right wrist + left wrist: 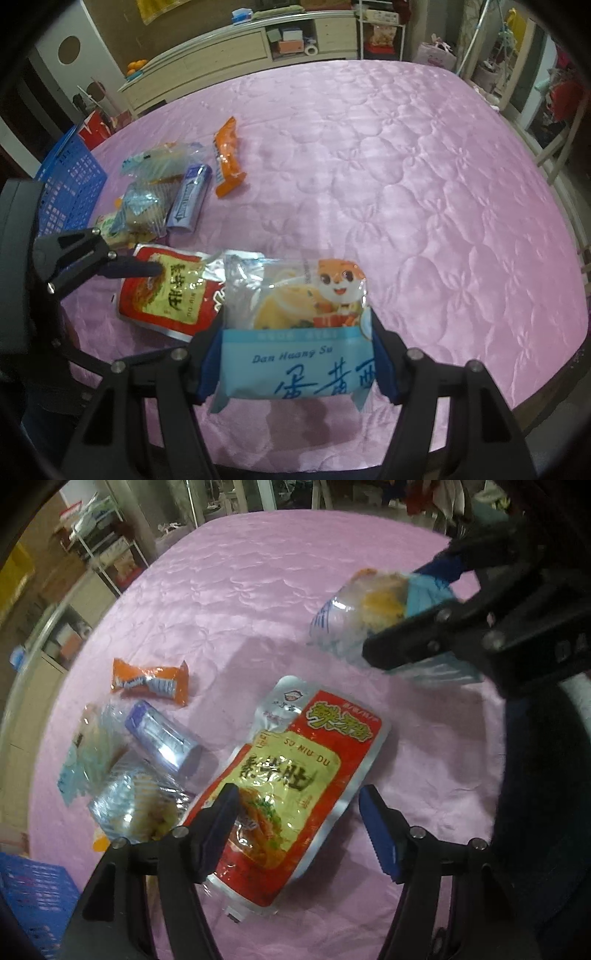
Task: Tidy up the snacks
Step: 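Close the left gripper on the red pouch and lift it while right holds bag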
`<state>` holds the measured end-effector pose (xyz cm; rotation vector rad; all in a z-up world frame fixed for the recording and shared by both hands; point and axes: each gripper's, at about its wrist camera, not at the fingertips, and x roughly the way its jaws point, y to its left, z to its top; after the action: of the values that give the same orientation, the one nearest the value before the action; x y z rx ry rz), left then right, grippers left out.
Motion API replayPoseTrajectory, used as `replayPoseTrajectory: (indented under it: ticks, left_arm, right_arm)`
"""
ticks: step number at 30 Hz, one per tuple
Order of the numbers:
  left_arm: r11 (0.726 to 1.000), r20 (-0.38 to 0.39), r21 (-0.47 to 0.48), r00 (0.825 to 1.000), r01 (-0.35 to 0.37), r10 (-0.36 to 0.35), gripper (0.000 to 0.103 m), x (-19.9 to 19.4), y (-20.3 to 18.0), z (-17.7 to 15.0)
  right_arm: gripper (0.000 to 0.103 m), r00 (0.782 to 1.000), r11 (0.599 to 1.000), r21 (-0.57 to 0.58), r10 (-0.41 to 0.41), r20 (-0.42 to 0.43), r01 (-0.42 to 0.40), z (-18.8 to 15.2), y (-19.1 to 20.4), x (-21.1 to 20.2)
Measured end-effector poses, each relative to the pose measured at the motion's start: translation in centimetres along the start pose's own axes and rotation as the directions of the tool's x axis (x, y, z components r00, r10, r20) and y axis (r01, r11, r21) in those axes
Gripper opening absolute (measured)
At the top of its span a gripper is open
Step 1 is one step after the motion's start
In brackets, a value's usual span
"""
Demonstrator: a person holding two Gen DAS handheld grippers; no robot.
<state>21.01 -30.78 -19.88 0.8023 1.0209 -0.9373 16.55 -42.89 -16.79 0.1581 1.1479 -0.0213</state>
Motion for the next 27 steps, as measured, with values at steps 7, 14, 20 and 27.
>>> replayPoseTrajectory:
  ticks: [7,14,20,27]
  left_arm:
    - [0.999,0.000,-0.053,1.000,0.009,-0.009,0.064,0.8,0.6,1.7]
    - [0.986,0.010,-0.154,0.998,0.055,-0.054,0.064,1.4,2.6,2.9]
    - [0.973,0.037,-0.216,0.996,0.083,-0.077,0.059,0.8,3.4,2.7]
    - [0.963,0.087,-0.256,0.994,0.089,-0.069,0.038,-1.3,2.6,2.1]
  right_arm:
    - [0.071,1.000,1.000,0.029,0.004,0.004,-0.004,-0.5,-0.9,-0.4]
    - [0.071,1.000,0.998,0.068,0.005,0.016,-0.006,-0.5,-2.0,-0.6]
    - [0.071,1.000,0.996,0.088,0.011,0.019,-0.013,-0.7,-2.4,-0.5]
    - [0.071,1.000,0.994,0.106,0.016,0.022,-0.018,-0.8,-2.6,-0.4]
